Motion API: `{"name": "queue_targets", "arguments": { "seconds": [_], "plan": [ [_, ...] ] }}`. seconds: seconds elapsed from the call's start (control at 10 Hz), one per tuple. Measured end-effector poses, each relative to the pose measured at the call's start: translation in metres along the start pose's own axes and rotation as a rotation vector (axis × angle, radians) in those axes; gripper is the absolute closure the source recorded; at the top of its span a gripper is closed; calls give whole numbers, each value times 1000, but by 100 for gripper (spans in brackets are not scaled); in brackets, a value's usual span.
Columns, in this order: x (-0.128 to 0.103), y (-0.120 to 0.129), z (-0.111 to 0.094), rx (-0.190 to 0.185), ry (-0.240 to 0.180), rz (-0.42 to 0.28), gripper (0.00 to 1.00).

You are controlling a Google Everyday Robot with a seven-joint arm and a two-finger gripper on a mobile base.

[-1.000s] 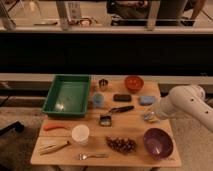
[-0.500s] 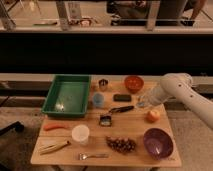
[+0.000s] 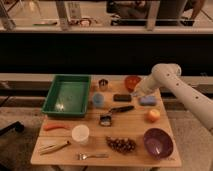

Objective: Wipe red bowl with towel

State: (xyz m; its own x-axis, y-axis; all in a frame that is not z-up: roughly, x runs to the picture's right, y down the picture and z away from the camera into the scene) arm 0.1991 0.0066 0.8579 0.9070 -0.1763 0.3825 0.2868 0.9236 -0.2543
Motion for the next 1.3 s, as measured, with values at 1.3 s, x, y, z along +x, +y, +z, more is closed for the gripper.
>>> {"name": "queue_targets", "arguments": {
  "seconds": [1.3],
  "plan": [
    [42,-43,12,124,-208,-21,100]
  ]
}}
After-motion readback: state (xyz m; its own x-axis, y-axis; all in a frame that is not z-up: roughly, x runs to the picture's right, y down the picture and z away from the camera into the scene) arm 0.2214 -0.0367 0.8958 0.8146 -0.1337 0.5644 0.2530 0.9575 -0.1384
